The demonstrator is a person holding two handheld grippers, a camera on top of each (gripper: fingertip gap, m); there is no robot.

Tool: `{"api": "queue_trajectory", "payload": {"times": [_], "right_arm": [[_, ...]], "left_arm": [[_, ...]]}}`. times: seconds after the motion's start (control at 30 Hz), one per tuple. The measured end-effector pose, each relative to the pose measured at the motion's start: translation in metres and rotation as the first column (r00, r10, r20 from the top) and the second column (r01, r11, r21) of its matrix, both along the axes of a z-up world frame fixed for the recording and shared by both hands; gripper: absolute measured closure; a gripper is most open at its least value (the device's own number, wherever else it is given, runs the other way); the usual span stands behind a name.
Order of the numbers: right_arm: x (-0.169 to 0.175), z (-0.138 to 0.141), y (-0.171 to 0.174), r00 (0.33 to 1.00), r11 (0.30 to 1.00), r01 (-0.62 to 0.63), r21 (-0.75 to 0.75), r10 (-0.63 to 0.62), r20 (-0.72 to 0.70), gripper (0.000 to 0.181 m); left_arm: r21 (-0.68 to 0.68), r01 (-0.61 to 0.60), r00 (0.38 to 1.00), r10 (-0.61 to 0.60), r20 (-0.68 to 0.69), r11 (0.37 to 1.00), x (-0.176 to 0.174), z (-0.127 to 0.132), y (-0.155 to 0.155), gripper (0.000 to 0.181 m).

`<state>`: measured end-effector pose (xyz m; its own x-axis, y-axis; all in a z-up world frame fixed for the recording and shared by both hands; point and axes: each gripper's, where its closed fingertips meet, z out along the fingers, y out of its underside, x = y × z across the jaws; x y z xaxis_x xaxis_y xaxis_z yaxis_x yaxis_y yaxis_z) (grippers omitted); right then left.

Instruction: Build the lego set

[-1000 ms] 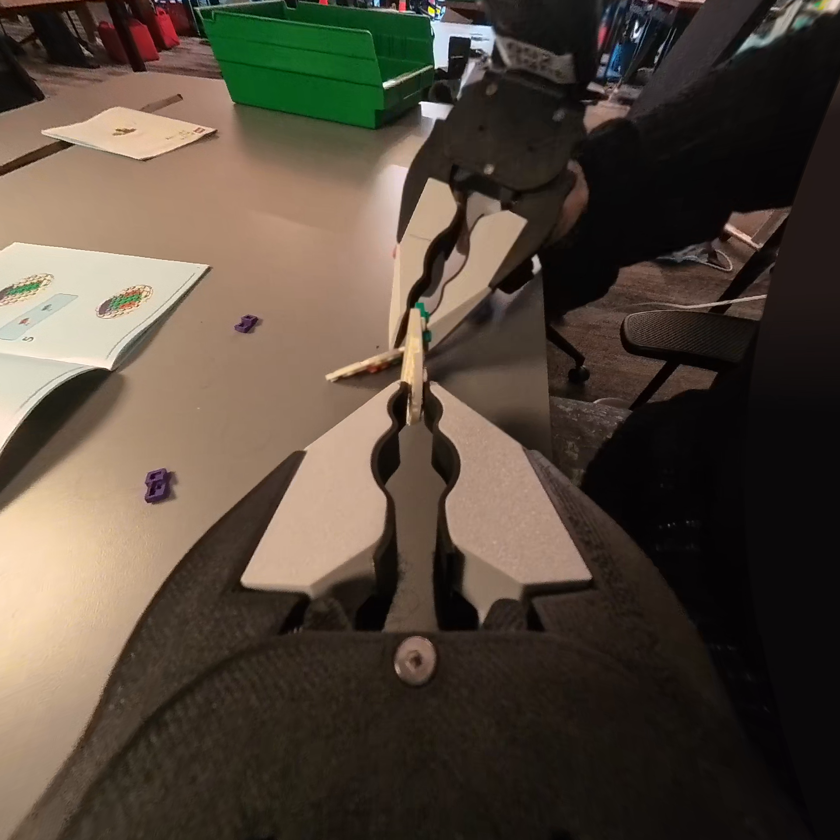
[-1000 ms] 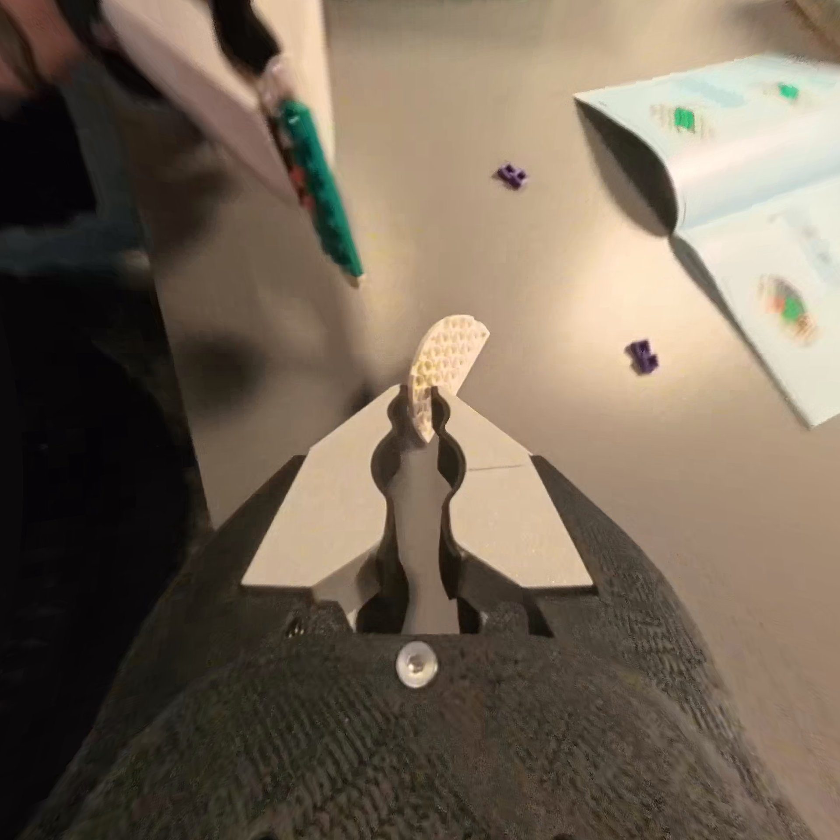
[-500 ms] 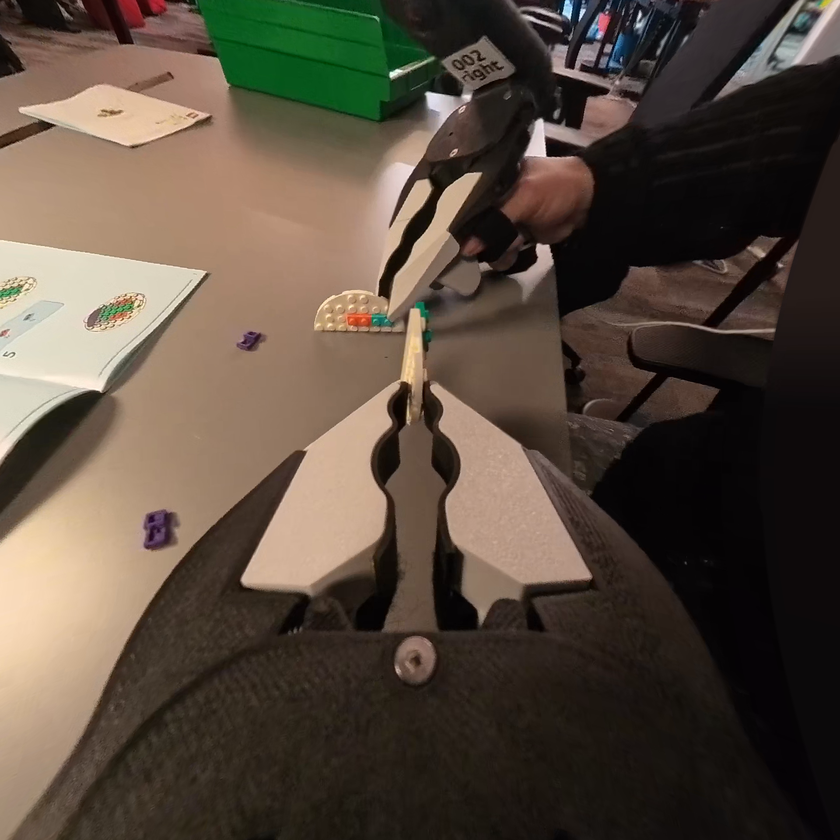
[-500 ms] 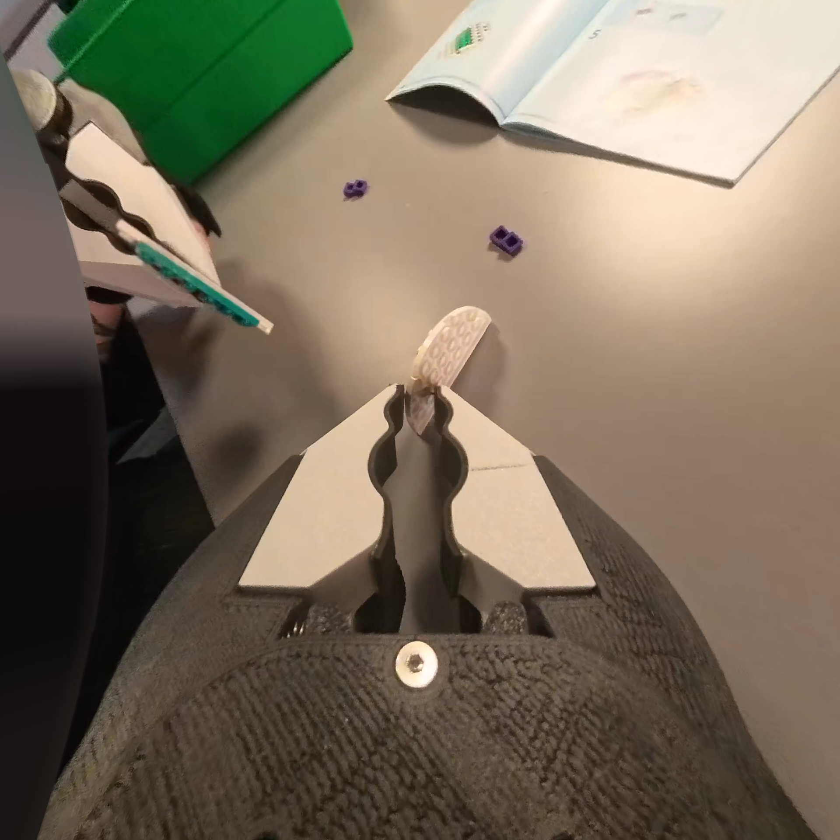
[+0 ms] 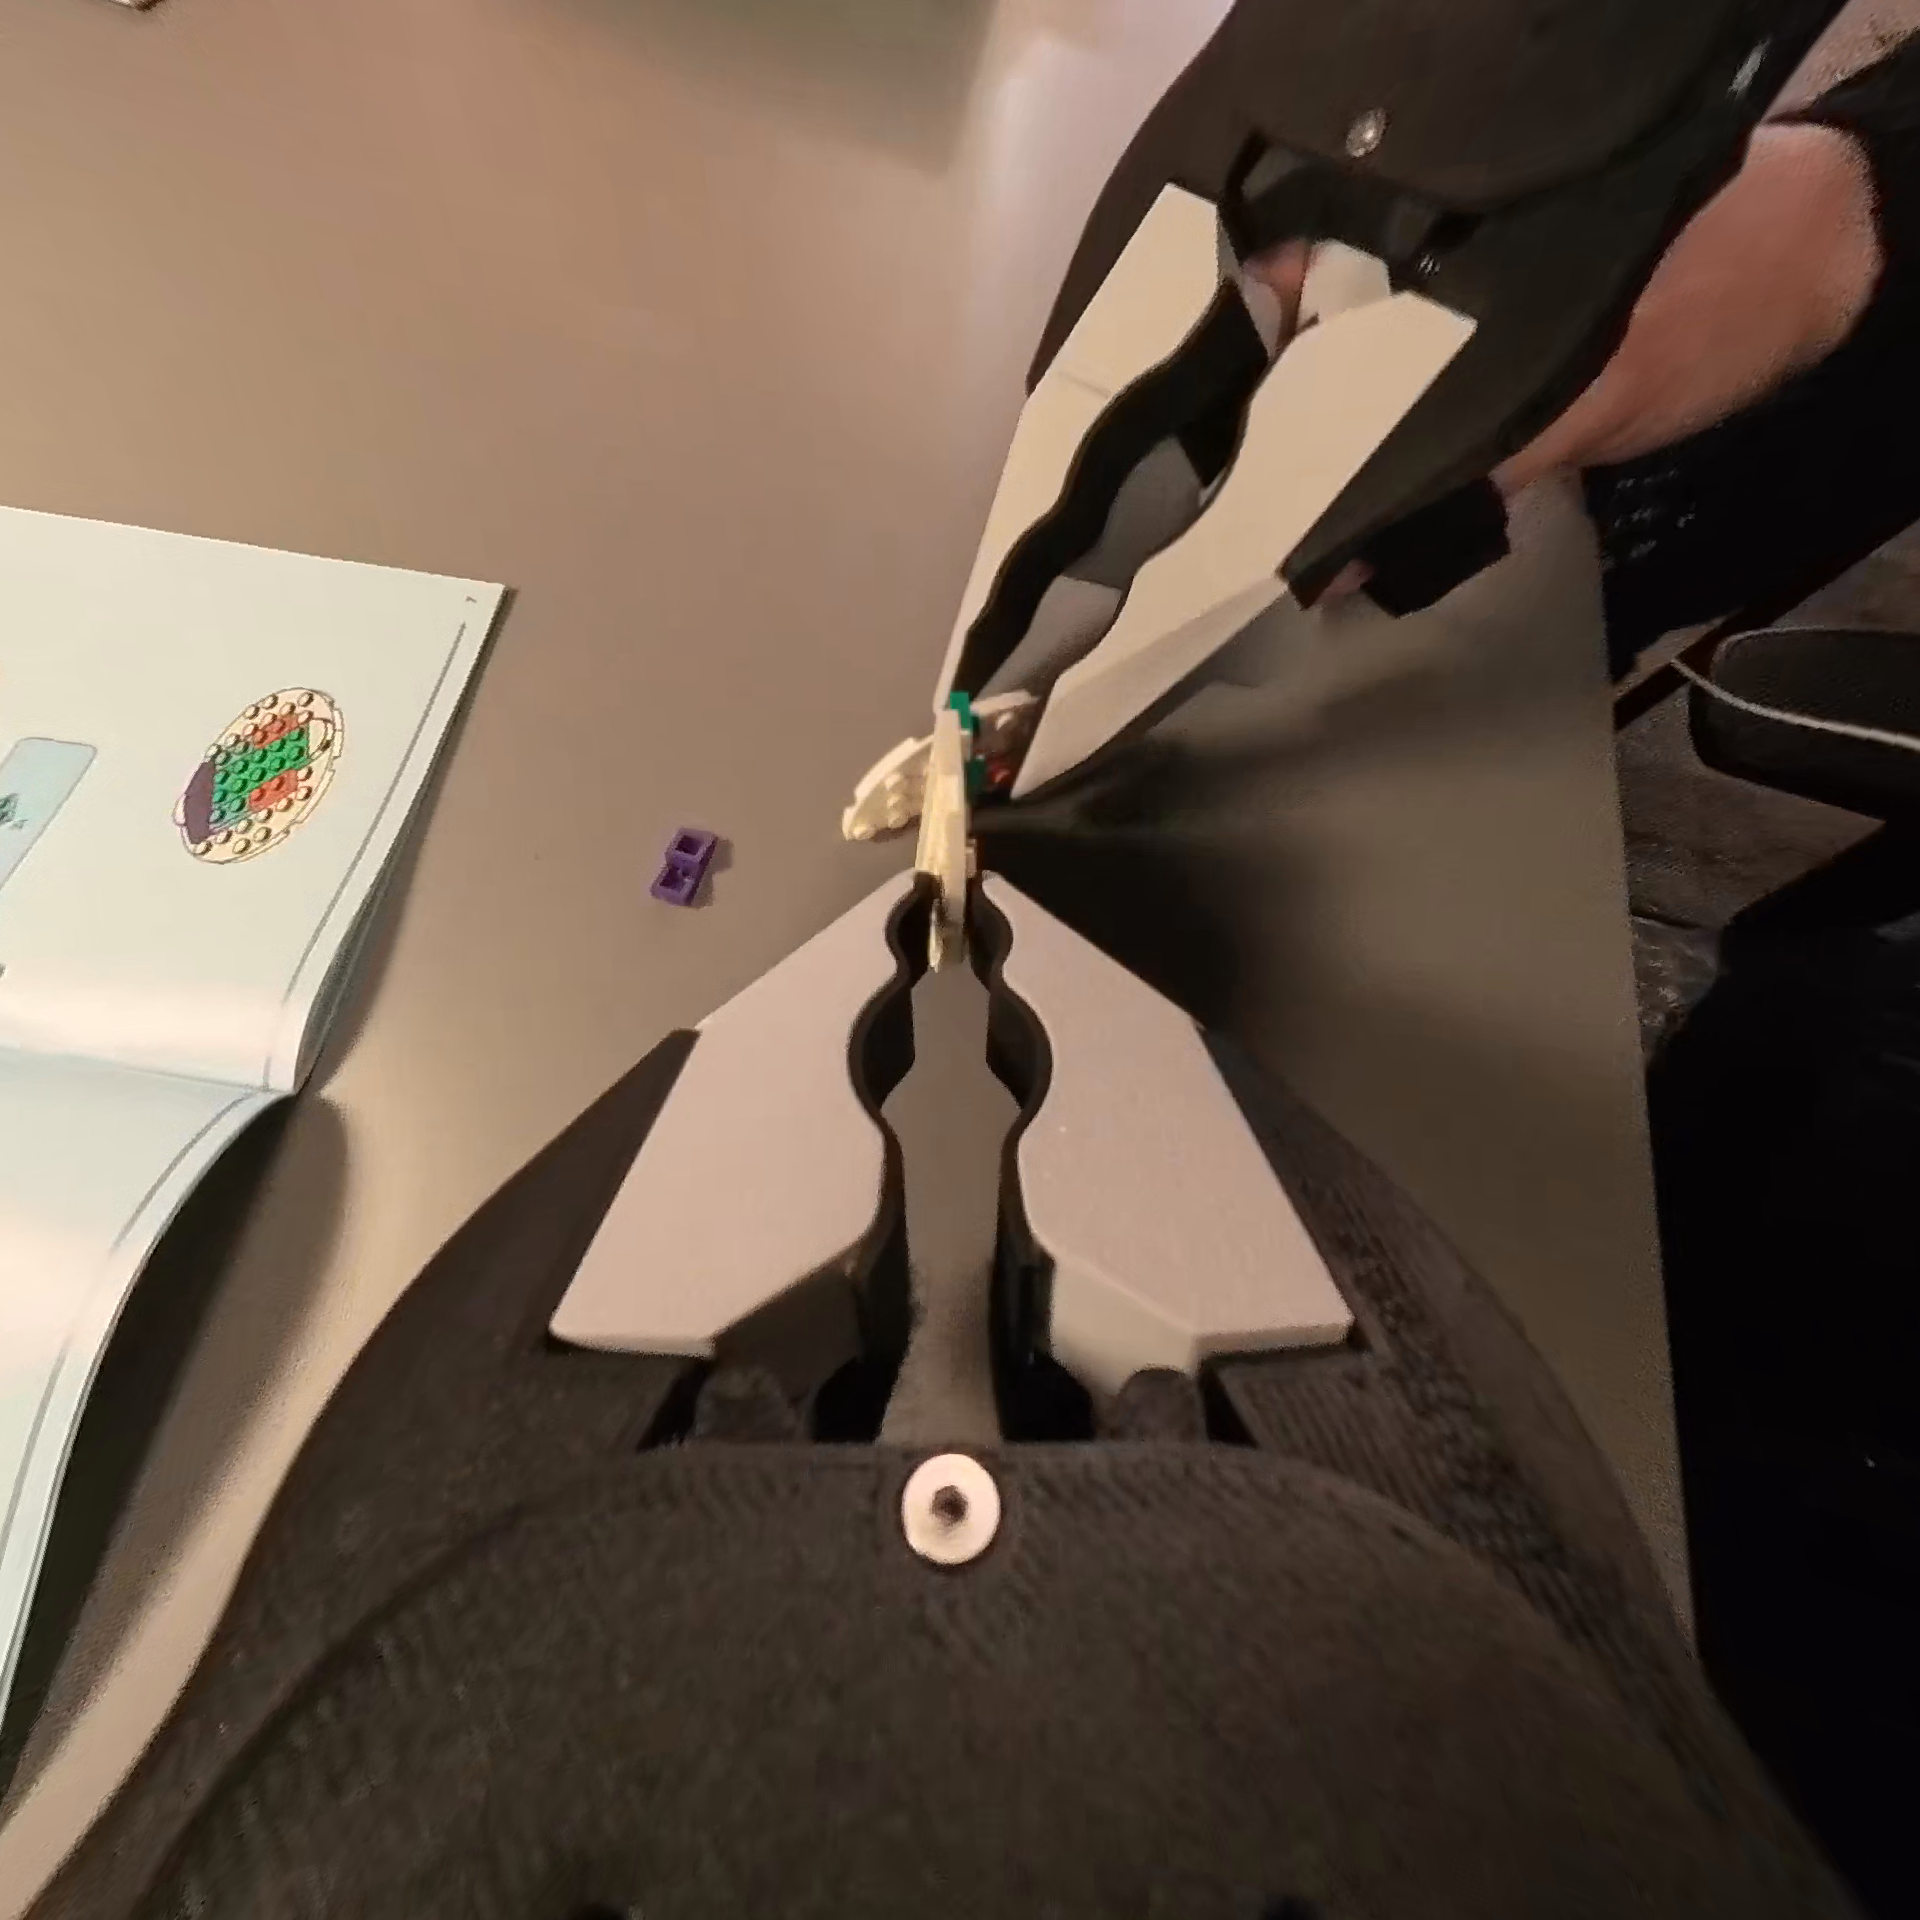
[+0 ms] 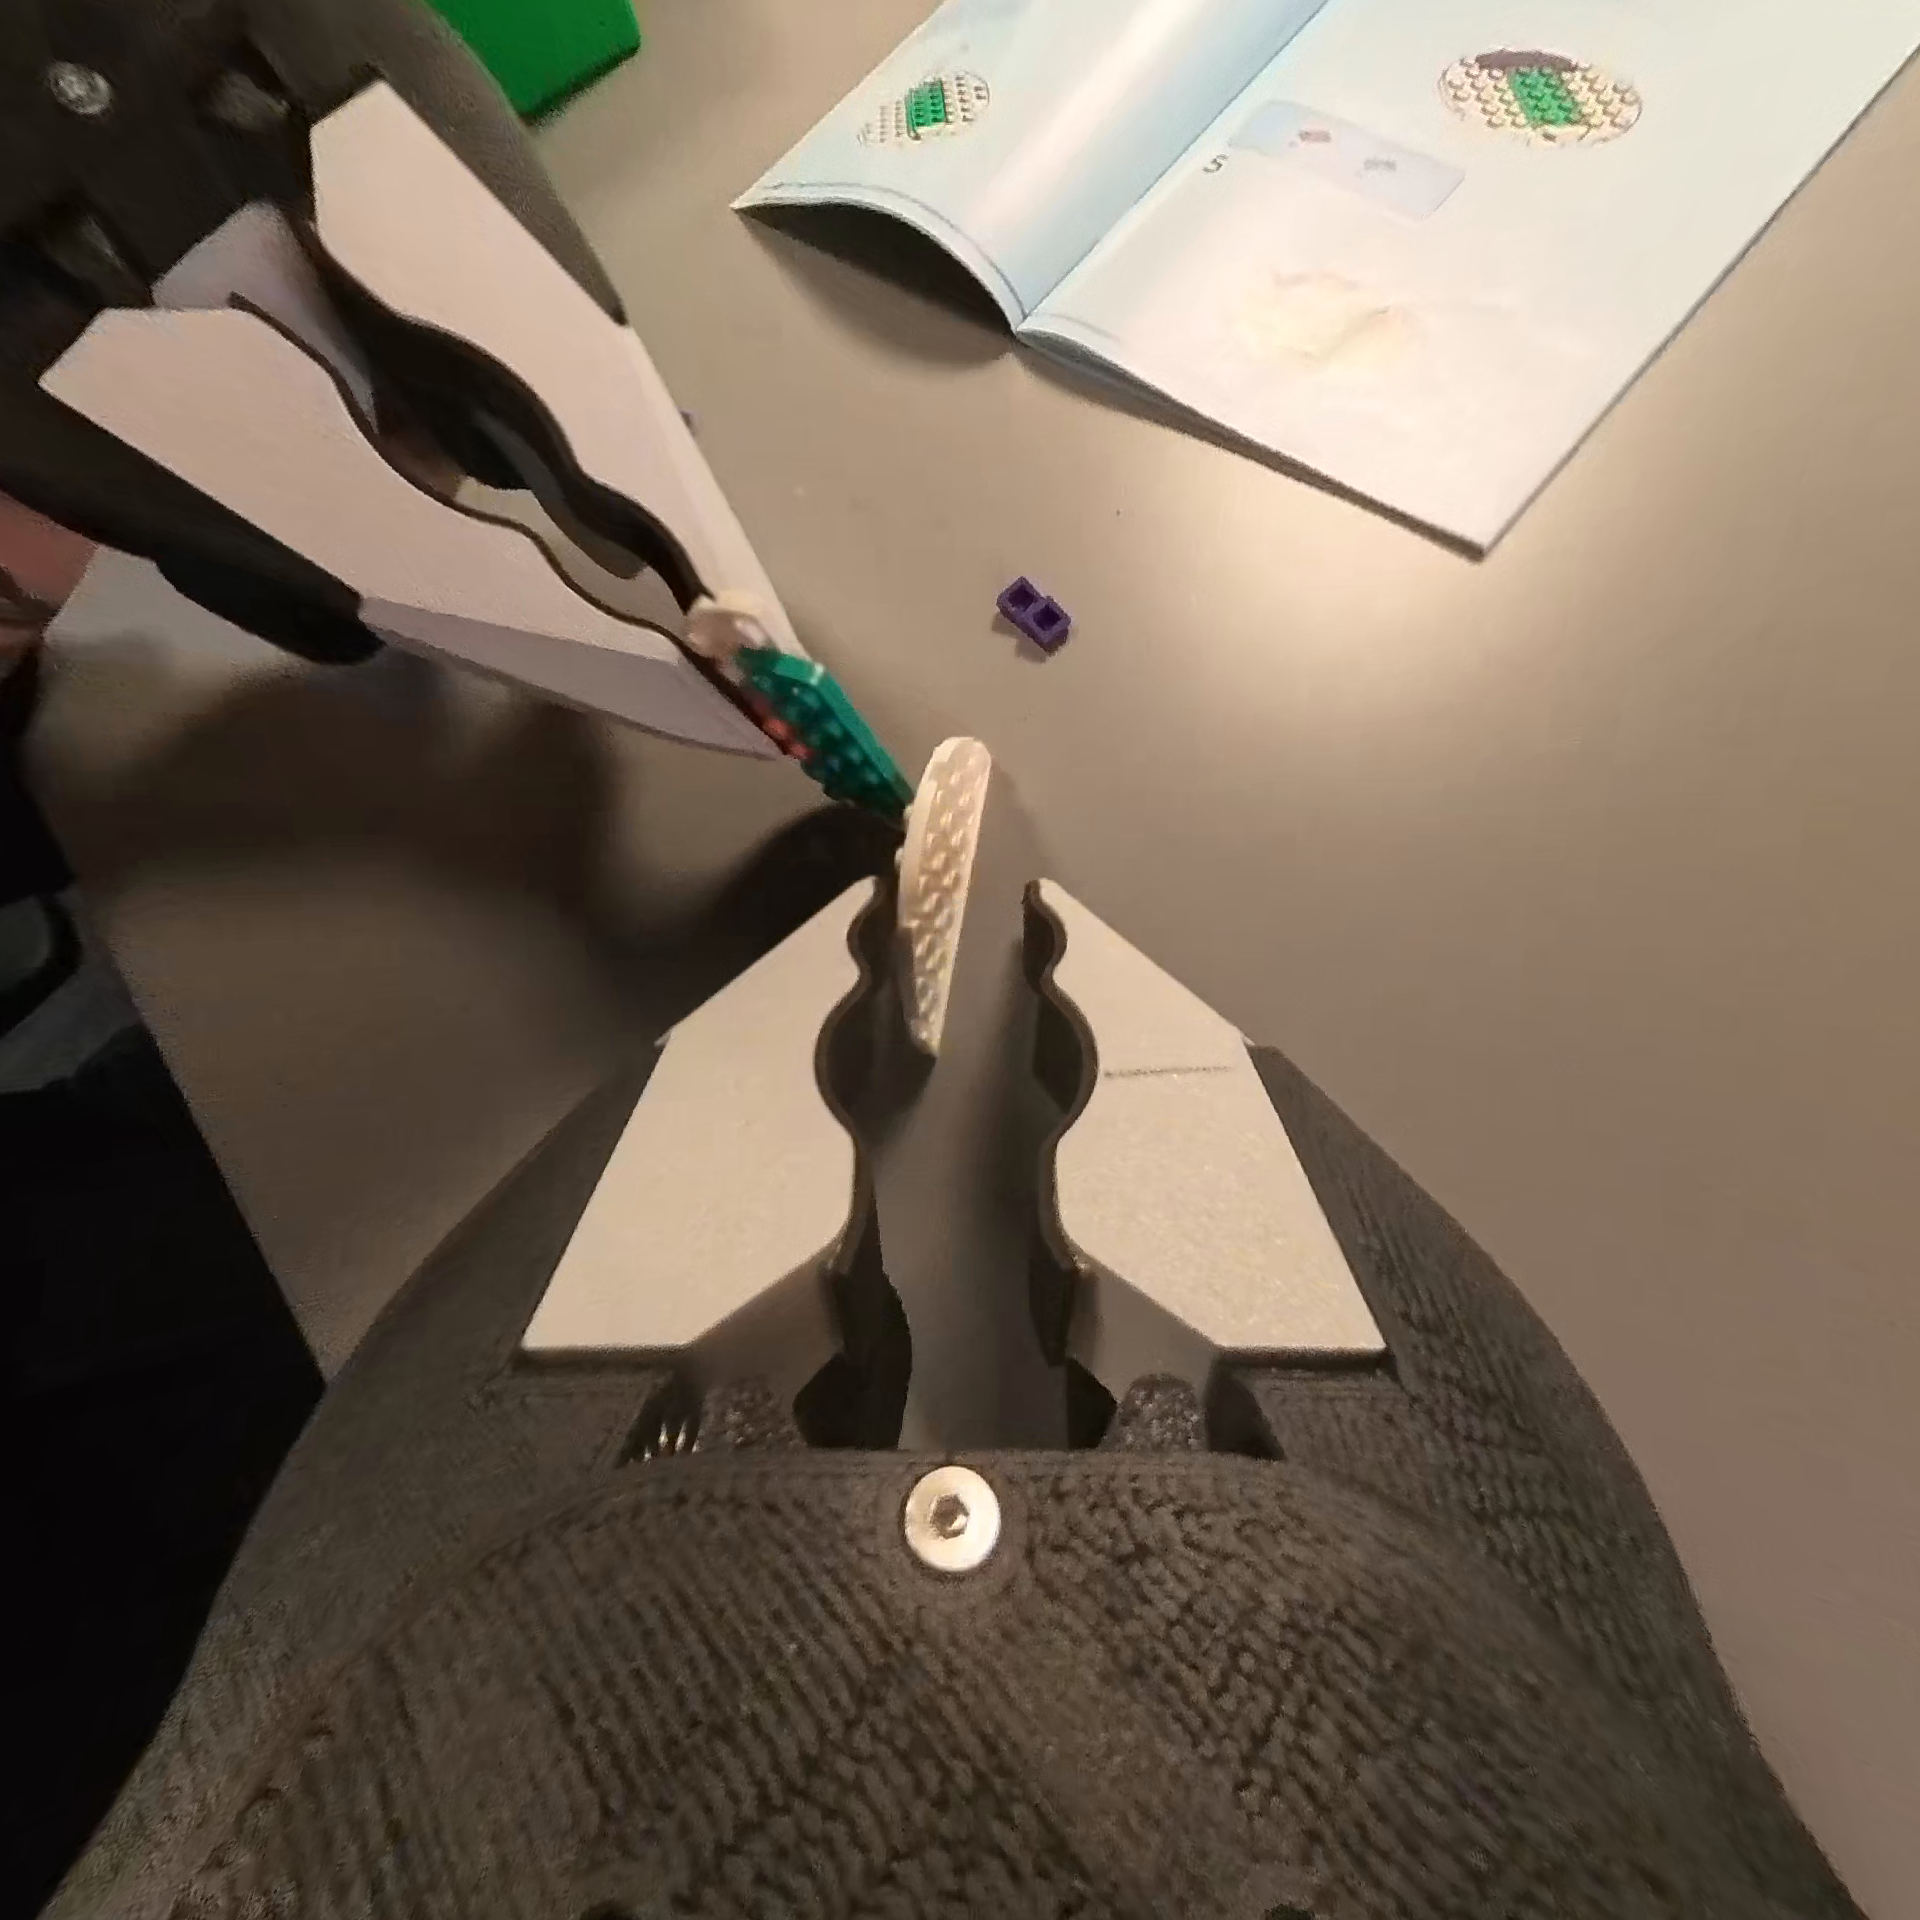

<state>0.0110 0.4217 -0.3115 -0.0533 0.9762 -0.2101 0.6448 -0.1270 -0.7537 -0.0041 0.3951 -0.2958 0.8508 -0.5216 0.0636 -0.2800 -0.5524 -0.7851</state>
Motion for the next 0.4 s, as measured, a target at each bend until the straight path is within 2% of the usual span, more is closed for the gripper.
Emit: {"api": "queue_trajectory", "payload": {"times": [0.03,0.1,0.13,0.2,0.27,0.3,0.33,0.4], "right_arm": [[-0.002,-0.001,0.0,1.0,1.0,-0.008,0.016,0.008,0.005,0.157],[-0.006,-0.003,0.0,1.0,0.998,-0.02,0.055,0.019,0.016,0.161],[-0.007,-0.004,0.0,0.999,0.997,-0.031,0.07,0.029,0.022,0.173],[-0.007,-0.002,0.004,0.999,0.992,-0.043,0.116,0.041,0.018,0.174],[-0.01,0.02,0.004,0.99,0.984,-0.087,0.157,0.103,-0.093,0.175],[-0.012,0.039,-0.002,0.969,0.978,-0.13,0.162,0.16,-0.188,0.175],[-0.011,0.063,-0.012,0.922,0.966,-0.19,0.173,0.236,-0.308,0.175],[-0.003,0.109,-0.036,0.763,0.923,-0.295,0.246,0.383,-0.521,0.175]], "left_arm": [[0.001,0.001,1.0,-0.001,0.002,1.0,0.001,0.0,0.001,0.176],[0.008,0.003,1.0,-0.003,0.0,1.0,0.001,0.0,0.001,0.176],[0.013,0.002,1.0,-0.002,-0.004,1.0,0.001,0.0,0.0,0.176],[0.057,-0.013,1.0,0.014,-0.026,0.998,-0.005,0.003,-0.003,0.176],[0.176,-0.008,1.0,0.013,-0.024,0.984,-0.008,0.017,-0.009,0.176],[0.27,0.03,1.0,-0.029,-0.009,0.962,-0.005,0.031,-0.015,0.176],[0.377,0.063,0.998,-0.065,-0.007,0.924,-0.002,0.046,-0.021,0.176],[0.555,0.124,0.992,-0.1,-0.074,0.823,-0.001,0.072,-0.035,0.176]]}}
